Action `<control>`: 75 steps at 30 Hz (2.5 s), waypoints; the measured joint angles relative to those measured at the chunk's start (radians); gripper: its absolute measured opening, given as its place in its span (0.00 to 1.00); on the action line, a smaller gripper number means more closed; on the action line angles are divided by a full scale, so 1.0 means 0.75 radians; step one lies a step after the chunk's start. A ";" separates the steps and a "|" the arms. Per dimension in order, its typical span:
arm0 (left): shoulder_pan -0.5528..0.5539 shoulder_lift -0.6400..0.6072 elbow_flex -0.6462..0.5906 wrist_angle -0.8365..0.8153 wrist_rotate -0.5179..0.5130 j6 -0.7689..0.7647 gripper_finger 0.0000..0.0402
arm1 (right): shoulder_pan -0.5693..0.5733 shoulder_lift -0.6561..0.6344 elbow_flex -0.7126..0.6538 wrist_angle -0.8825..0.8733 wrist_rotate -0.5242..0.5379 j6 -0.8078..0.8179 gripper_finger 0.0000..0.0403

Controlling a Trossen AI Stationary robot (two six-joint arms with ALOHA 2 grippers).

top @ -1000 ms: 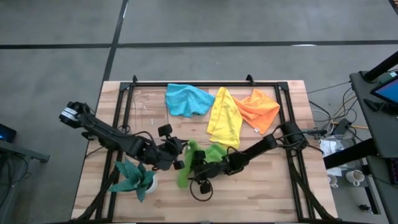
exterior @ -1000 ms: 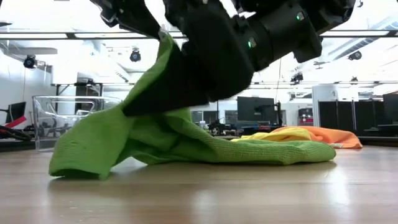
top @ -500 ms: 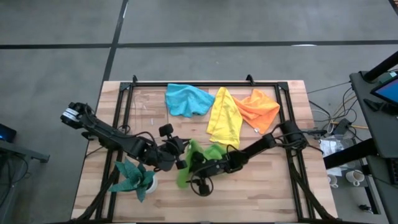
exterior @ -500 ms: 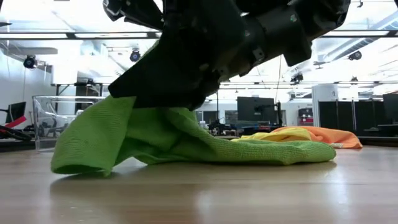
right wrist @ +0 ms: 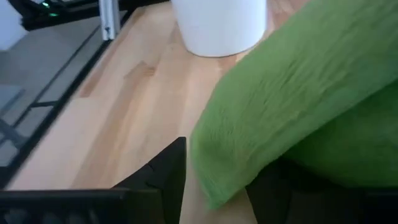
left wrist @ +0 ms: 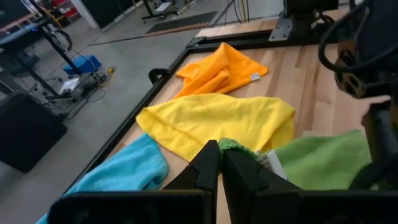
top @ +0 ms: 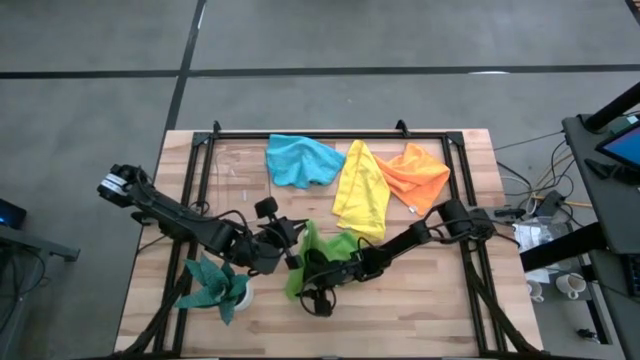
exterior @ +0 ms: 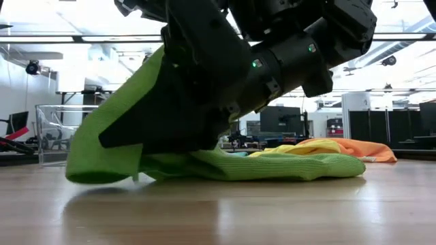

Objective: Roll microfiber towels into tight, uniform cylinder then place into a basket
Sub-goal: Fold the green microfiber towel

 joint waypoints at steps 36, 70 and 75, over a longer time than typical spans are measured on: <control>0.000 -0.142 0.002 0.000 -0.081 0.112 0.00 | 0.099 -0.609 -0.214 -0.948 0.184 -0.098 0.02; 0.190 -0.171 0.518 0.009 -0.226 0.675 0.00 | -0.070 -1.449 0.218 -1.964 0.742 -0.123 0.02; 0.189 -0.174 0.566 0.009 -0.237 0.704 0.00 | -0.072 -1.449 0.316 -2.138 0.809 -0.052 0.02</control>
